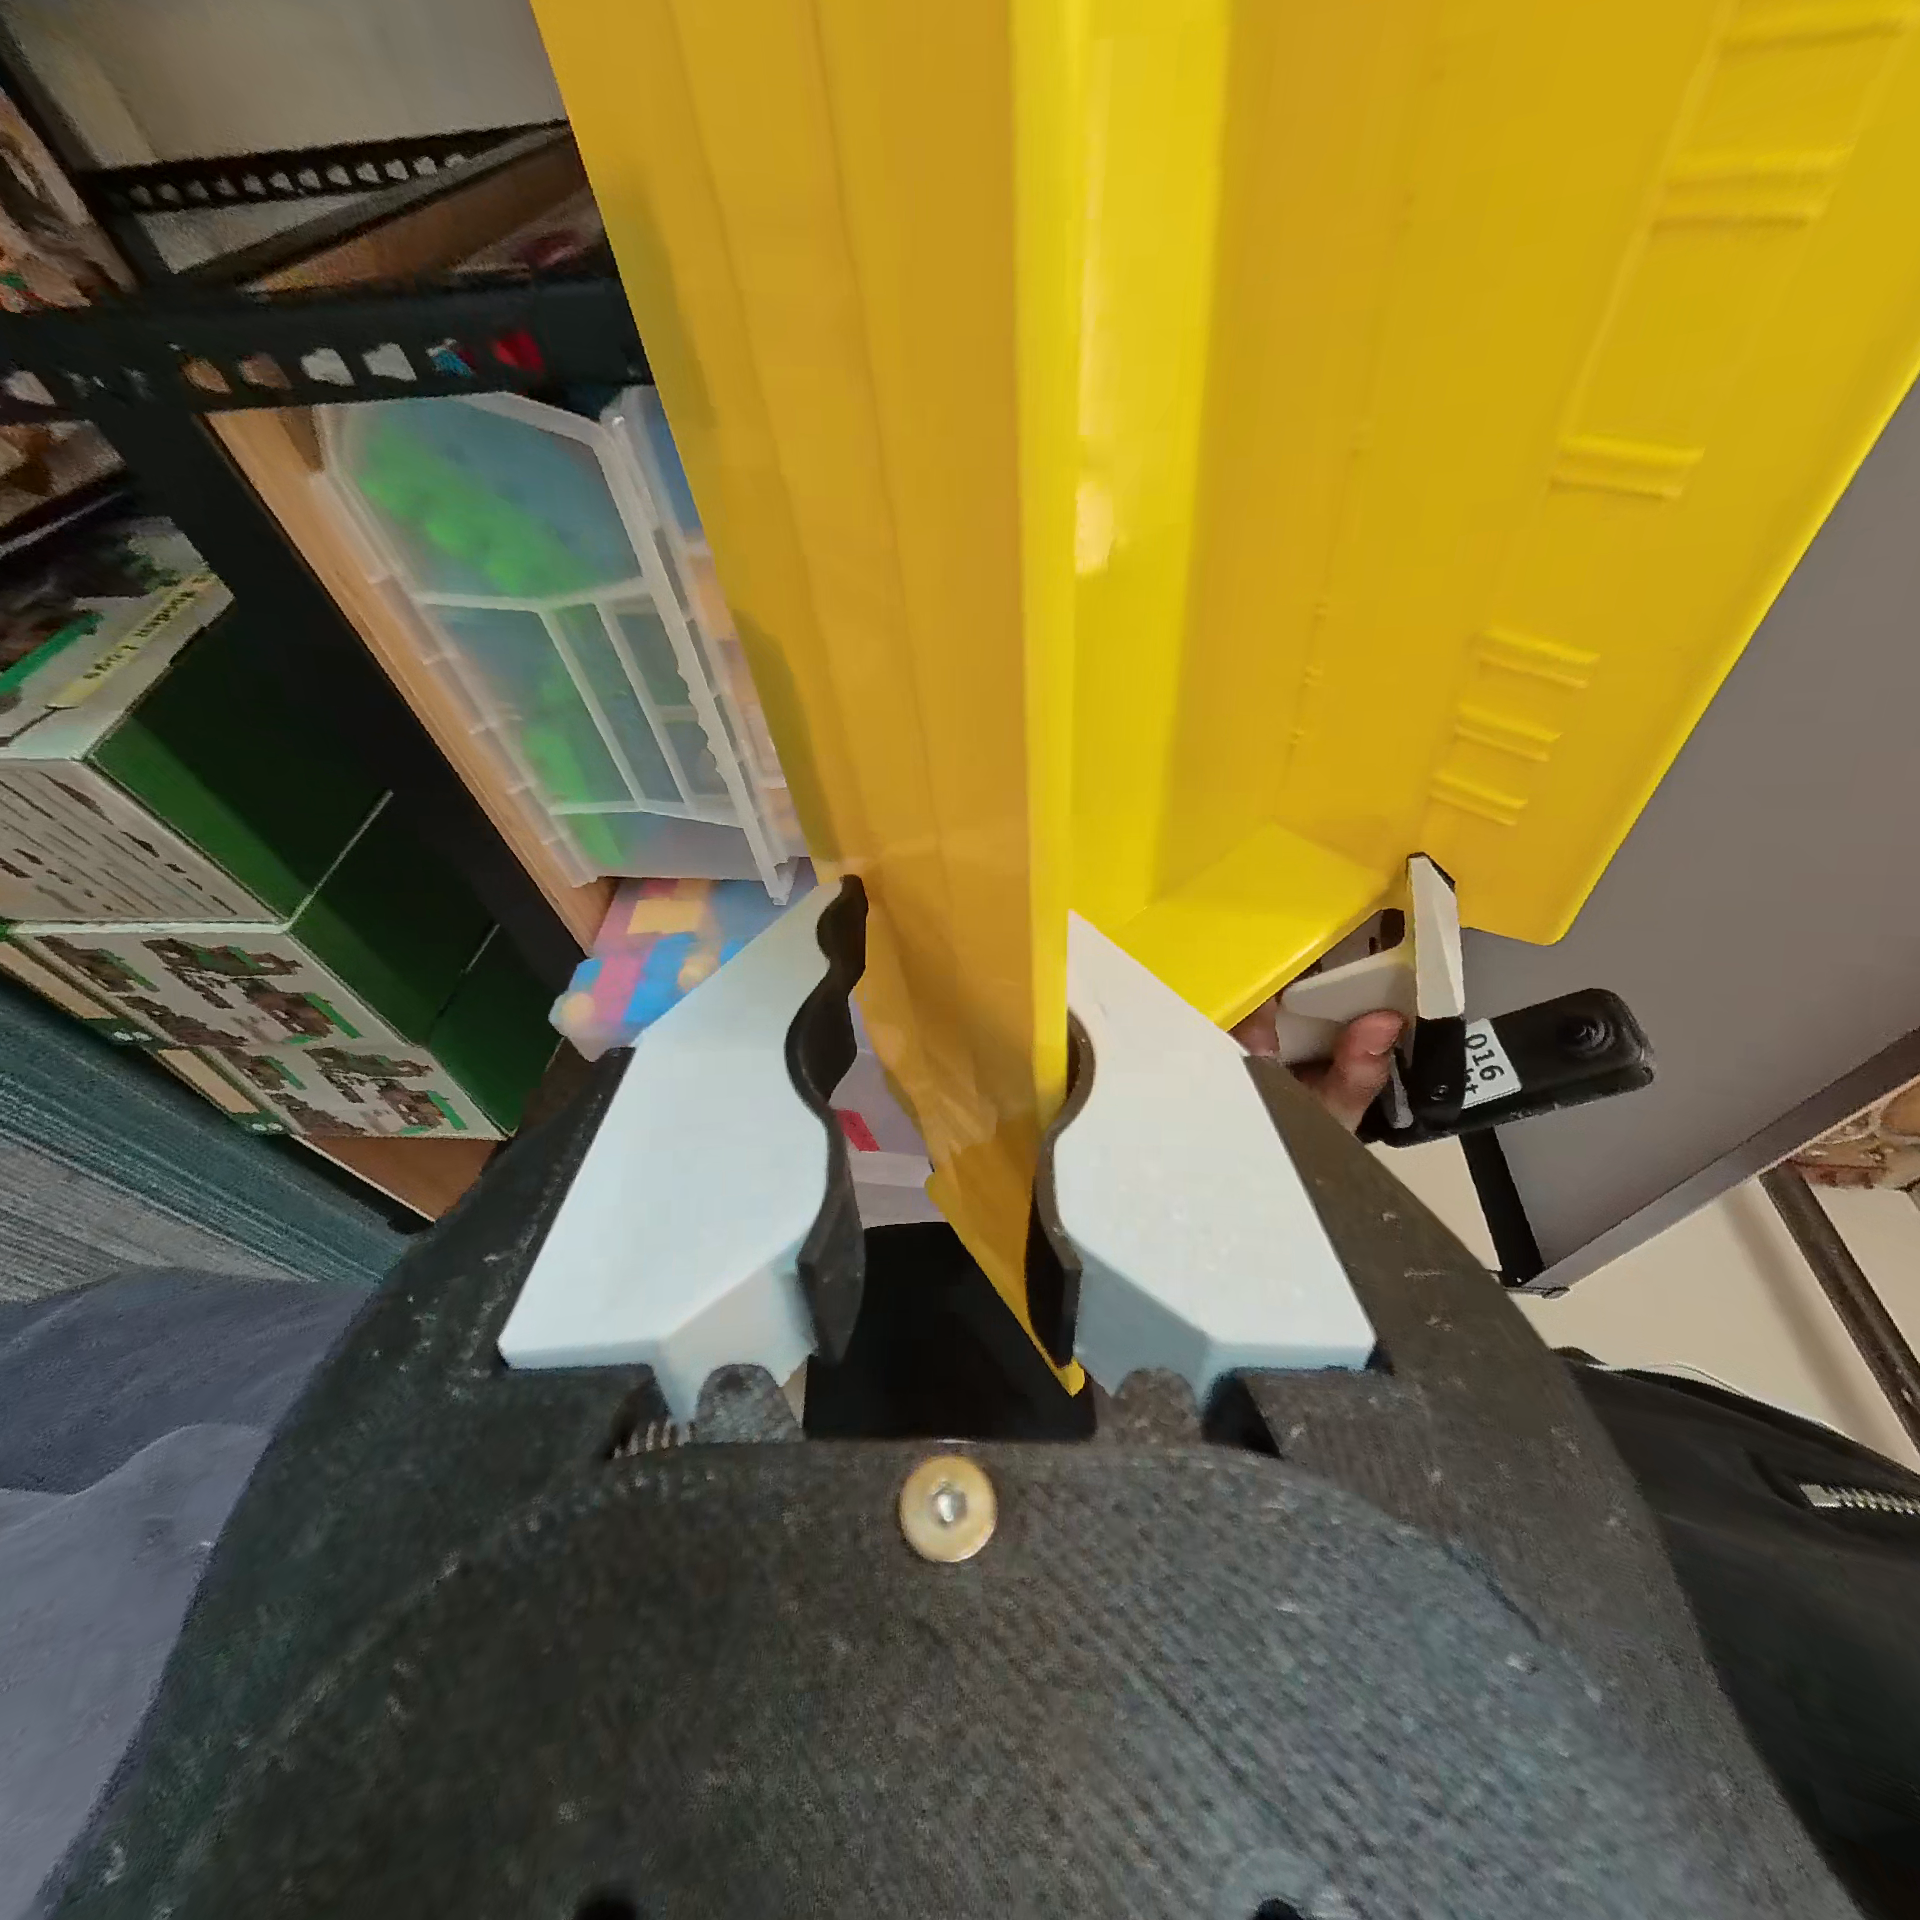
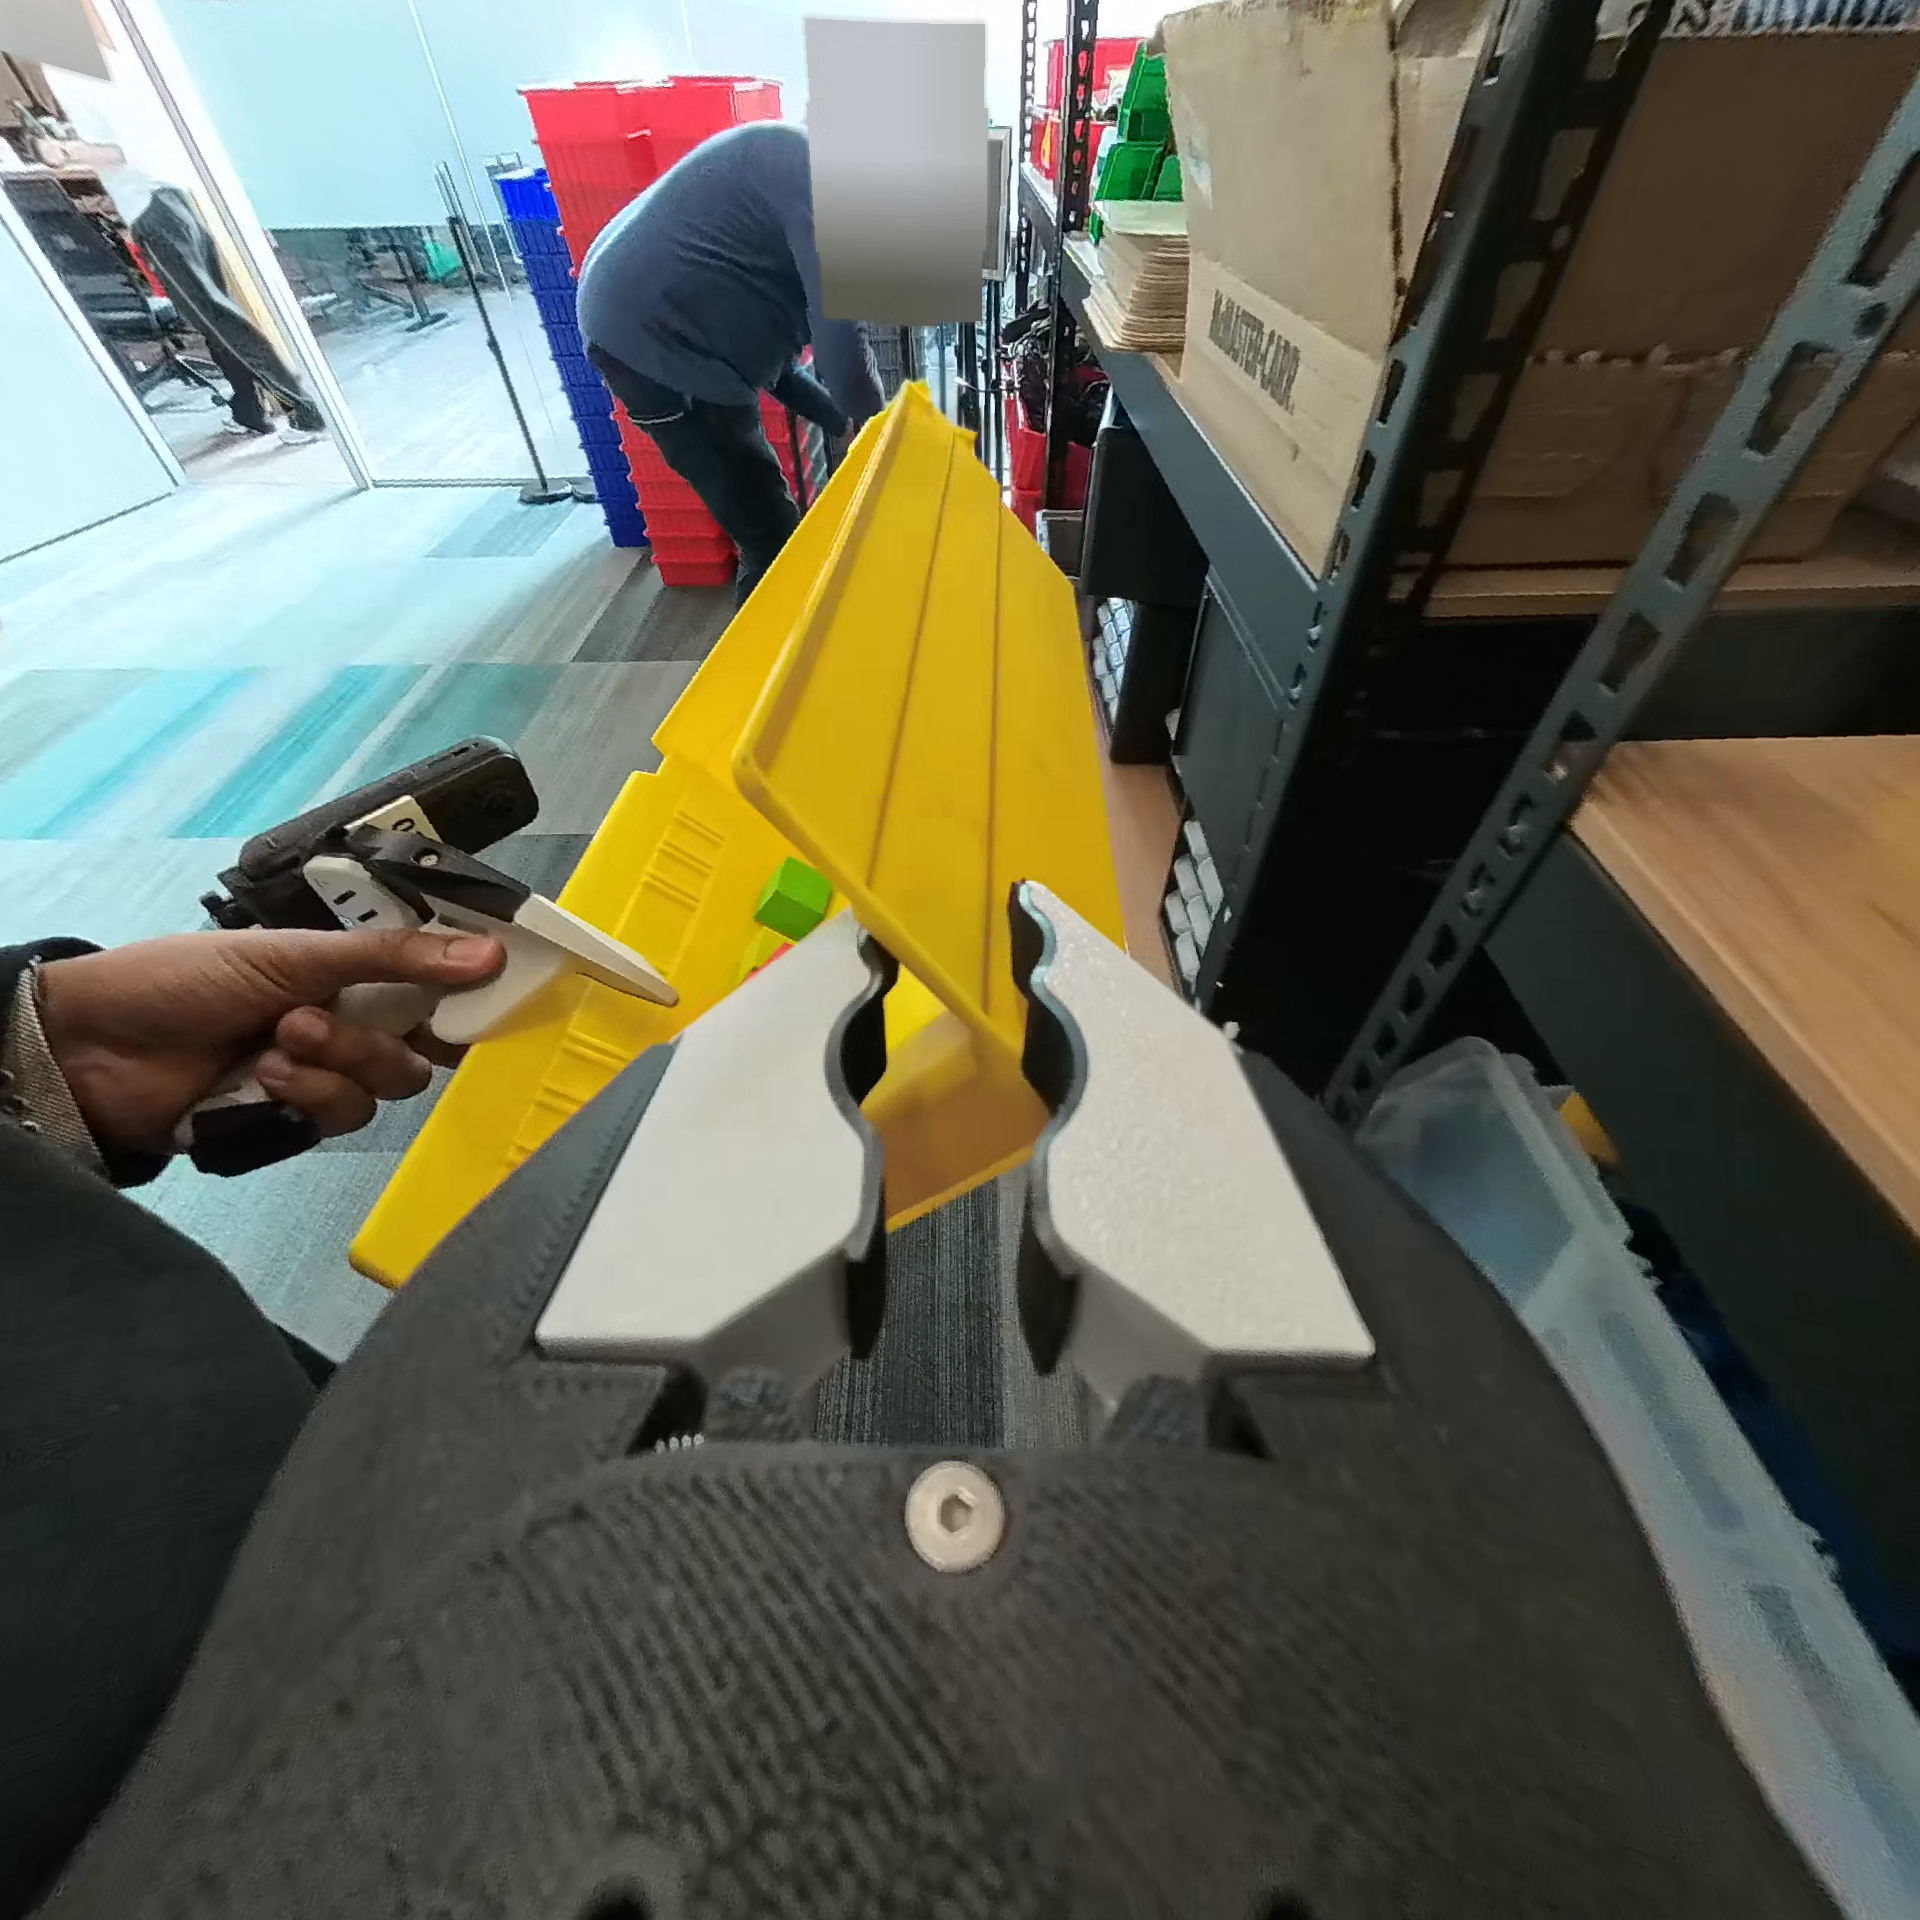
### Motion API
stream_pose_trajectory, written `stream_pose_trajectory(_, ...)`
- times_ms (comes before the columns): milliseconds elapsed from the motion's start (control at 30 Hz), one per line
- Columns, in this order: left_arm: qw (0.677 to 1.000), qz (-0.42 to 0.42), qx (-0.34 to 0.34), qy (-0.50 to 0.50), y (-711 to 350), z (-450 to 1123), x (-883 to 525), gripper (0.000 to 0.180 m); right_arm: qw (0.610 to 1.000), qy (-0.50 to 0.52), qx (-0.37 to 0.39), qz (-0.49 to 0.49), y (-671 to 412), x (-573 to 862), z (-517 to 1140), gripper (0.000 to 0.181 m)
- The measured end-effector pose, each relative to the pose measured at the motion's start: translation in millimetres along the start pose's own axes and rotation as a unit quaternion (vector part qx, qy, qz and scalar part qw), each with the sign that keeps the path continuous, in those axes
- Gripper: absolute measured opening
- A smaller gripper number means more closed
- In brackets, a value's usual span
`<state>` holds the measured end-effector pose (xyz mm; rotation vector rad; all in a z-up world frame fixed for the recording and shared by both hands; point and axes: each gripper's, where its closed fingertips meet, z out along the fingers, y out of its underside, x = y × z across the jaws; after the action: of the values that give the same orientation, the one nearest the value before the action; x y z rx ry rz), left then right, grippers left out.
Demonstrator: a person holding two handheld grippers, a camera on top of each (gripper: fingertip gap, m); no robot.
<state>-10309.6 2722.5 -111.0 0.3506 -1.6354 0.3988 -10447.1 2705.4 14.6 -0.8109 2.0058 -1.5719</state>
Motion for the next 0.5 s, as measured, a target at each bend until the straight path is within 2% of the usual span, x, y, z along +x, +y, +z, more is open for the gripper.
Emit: stream_pose_trajectory(500, 0.999, 0.002, 0.039, -0.033, -21.2, -22.7, -27.1, 0.004, 0.999, -0.033, -0.002, -0.009, -6.7, -43.4, 30.3, 0.031)
